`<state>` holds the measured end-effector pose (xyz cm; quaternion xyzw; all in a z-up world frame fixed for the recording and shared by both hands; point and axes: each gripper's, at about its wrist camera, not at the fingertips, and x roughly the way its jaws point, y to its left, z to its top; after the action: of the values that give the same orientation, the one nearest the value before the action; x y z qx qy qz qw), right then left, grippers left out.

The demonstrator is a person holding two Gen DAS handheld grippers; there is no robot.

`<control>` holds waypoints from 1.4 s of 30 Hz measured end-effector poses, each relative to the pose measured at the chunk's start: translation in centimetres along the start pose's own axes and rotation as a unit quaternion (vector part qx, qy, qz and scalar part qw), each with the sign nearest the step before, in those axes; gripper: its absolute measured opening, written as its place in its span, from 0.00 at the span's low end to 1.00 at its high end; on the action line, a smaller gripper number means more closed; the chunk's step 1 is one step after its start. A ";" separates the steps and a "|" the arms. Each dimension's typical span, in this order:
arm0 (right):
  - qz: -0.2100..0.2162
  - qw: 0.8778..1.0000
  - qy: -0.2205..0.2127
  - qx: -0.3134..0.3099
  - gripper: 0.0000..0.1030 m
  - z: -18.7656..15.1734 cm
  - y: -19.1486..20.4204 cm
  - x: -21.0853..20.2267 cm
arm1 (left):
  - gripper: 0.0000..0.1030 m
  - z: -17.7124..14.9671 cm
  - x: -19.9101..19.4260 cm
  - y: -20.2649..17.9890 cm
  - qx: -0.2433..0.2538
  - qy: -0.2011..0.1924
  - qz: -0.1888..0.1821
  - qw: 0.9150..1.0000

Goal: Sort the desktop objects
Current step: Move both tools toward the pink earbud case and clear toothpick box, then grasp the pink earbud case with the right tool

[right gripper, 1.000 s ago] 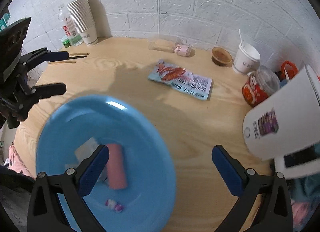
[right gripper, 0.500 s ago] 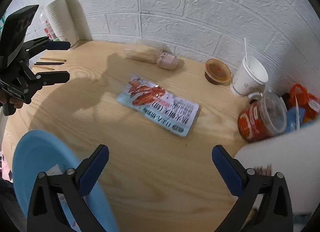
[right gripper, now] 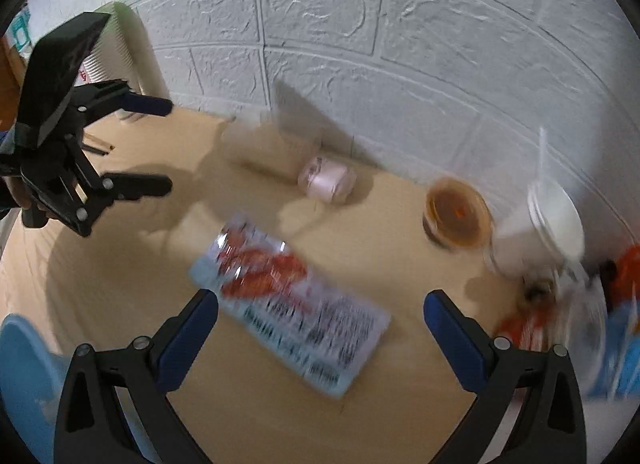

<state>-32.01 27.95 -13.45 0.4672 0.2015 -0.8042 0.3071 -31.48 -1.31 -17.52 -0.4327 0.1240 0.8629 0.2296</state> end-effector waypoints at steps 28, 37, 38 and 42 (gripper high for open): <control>0.049 0.995 -0.027 -0.081 0.74 6.3 -0.4 11.1 | 1.00 1.0 4.8 2.3 -0.061 -0.032 -0.014 0.998; 0.060 0.994 -0.034 -0.088 0.50 6.5 0.7 11.2 | 1.00 1.7 5.8 1.8 -0.071 -0.033 0.002 0.997; 0.059 0.994 -0.032 -0.087 0.50 6.4 0.8 11.1 | 1.00 1.8 5.9 1.6 -0.070 -0.032 0.003 0.997; 0.034 0.997 -0.023 -0.063 0.50 6.4 0.7 10.7 | 1.00 2.0 6.2 1.2 -0.066 -0.031 0.002 0.997</control>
<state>-39.62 20.25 -19.76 0.4344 0.2289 -0.7897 0.3678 -36.71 0.27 -21.30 -0.4201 0.0605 0.8825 0.2026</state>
